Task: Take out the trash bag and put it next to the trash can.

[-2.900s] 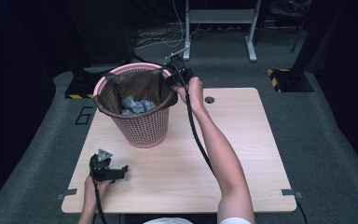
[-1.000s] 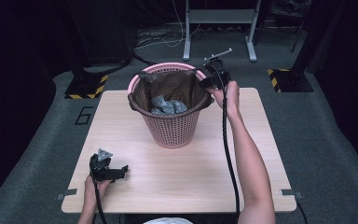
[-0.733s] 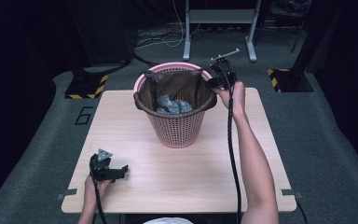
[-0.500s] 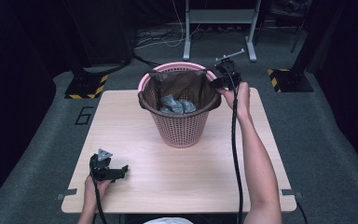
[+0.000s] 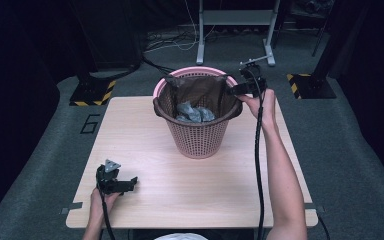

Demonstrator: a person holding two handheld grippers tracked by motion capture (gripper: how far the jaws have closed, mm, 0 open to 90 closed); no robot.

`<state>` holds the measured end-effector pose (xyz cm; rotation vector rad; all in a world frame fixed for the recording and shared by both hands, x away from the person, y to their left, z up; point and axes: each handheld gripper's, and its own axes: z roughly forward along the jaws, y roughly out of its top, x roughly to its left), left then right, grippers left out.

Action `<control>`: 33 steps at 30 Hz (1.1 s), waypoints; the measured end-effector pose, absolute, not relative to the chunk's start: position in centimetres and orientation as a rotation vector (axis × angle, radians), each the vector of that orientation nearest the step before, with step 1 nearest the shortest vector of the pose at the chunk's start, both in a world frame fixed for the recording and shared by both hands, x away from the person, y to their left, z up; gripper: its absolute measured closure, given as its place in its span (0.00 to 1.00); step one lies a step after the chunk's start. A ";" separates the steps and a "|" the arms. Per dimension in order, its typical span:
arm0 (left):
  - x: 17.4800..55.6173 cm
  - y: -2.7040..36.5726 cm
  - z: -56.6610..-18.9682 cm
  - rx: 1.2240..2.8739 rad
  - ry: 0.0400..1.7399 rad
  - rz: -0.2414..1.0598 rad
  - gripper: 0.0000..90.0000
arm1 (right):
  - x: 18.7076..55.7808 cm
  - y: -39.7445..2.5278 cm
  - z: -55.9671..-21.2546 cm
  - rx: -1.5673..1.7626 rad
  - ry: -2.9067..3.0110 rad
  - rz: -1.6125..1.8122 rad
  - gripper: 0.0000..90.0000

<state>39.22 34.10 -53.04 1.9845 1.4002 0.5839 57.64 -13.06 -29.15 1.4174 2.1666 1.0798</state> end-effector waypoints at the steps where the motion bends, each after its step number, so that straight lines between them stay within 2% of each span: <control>1: 39.1 34.0 -53.0 1.977 1.414 0.589 0.01 | 57.3 -13.3 -29.0 1.397 2.162 1.078 0.17; 5: 39.6 34.2 -52.5 2.028 1.413 0.536 0.01 | 56.5 -14.1 -28.7 1.345 2.164 1.103 0.16; 9: 40.2 34.3 -50.8 1.989 1.340 0.438 0.00 | 55.8 -14.8 -28.5 1.299 2.156 1.118 0.16; 11: 40.5 34.2 -50.1 1.991 1.319 0.431 0.00 | 55.6 -14.9 -28.5 1.296 2.157 1.120 0.16; 25: 45.4 32.4 -38.6 1.984 1.046 0.400 0.06 | 55.4 -13.8 -27.8 1.177 2.167 1.080 0.21; 33: 49.3 31.1 -33.3 1.953 0.962 0.397 0.12 | 56.3 -13.1 -27.1 1.159 2.161 1.085 0.24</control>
